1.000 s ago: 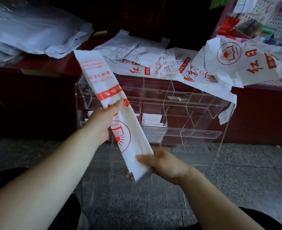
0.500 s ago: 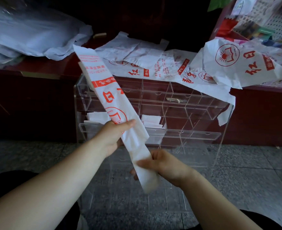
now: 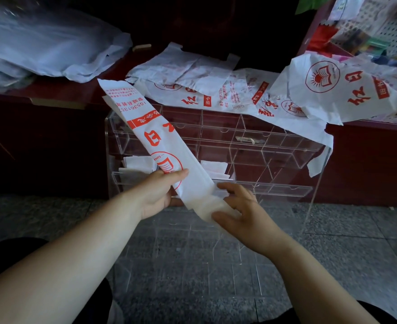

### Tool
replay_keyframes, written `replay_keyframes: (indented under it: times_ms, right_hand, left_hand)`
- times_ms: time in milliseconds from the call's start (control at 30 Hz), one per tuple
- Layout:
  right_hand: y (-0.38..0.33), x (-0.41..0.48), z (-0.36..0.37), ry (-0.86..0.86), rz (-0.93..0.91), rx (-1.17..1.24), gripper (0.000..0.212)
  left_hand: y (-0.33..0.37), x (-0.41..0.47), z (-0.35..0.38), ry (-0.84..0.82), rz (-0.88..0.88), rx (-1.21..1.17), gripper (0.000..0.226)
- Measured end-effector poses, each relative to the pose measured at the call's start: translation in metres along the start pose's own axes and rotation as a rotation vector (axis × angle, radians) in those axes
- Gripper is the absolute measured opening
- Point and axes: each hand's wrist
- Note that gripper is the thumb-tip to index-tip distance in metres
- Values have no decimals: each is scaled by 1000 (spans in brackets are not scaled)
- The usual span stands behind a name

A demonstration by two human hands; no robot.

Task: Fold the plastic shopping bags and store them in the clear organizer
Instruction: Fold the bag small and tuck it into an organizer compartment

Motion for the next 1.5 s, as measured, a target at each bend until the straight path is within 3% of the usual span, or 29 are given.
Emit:
replay_keyframes:
  times_ms: [133,433,733,867,967,1067,1200,1333,1500]
  right_hand:
    - [2,0,-1,74,-80,84,34]
    - [3,6,6,7,112,677,28]
    - [1,4,1,-114,319,646,17]
    - [1,2,0,-224,344,709,9]
    - [1,-3,-5,-318,296,676,16]
    - [-3,-3,-11,-217,264,630,13]
    - [-2,3,-7,93,146,327,17]
    - [-3,4,-5,46,166,580,20]
    - [-6,4,-5,-9,219,732,31]
  left_hand:
    - [-3,-4,3,-22,-3,48,18]
    - [-10,-10,6,-21,77,191,18]
    - [-4,-5,-3,107,236,436,15]
    - [1,-2,-4,141,267,388,13]
    - [3,-3,-4,157,265,374,11]
    - [0,-5,-4,127,236,354,16]
    - [-7,-14,5,-30,197,348,25]
    - [-12,-21,11,-91,134,327,22]
    - [-8,-24,11,-126,-60,172,13]
Point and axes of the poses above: each hand's wrist, its own x-axis towards the middle knuckle, its own z-axis out of the palm, y = z × x, and after that the axes turned 10 degrees about -x, right-handed
